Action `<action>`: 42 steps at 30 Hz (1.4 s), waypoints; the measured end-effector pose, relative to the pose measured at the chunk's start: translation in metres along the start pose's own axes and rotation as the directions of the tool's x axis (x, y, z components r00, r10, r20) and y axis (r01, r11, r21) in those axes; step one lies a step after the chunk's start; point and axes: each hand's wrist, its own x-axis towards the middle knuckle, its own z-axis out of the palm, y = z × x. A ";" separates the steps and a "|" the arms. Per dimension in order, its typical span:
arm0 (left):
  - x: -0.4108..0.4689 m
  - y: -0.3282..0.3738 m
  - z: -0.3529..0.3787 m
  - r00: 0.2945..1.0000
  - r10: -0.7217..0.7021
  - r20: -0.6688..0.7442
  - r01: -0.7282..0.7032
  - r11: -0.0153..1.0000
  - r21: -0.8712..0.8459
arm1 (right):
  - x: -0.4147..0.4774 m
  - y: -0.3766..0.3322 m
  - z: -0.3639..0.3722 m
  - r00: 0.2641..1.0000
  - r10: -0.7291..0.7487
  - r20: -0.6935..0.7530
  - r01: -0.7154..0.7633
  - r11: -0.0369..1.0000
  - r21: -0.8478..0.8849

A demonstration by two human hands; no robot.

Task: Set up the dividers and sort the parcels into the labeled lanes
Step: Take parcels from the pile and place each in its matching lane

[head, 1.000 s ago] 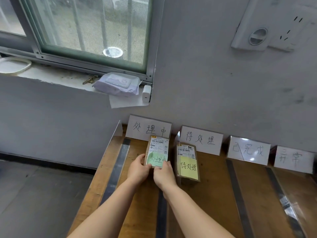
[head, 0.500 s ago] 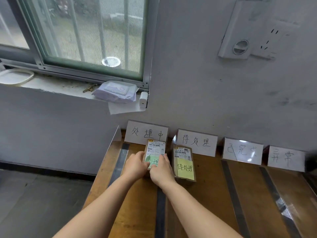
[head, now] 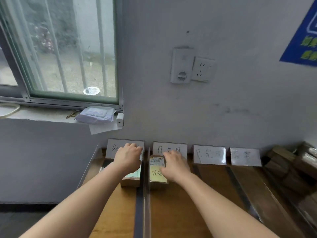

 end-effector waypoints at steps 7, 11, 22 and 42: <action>-0.030 0.099 -0.034 0.991 0.119 -0.059 -0.114 0.990 0.083 | -0.079 0.091 -0.051 0.993 0.070 -0.097 -0.079 0.992 -0.102; -0.056 0.170 -0.041 0.988 0.150 -0.049 -0.145 0.985 0.095 | -0.138 0.150 -0.072 0.984 0.122 -0.128 -0.139 0.981 -0.136; -0.126 0.372 -0.033 0.951 0.308 -0.016 -0.308 0.951 0.003 | -0.297 0.312 -0.113 0.937 0.316 -0.149 -0.334 0.934 -0.123; -0.106 0.693 0.032 0.760 0.643 0.098 -0.625 0.763 -0.165 | -0.385 0.589 -0.136 0.769 0.632 -0.095 -0.638 0.767 -0.064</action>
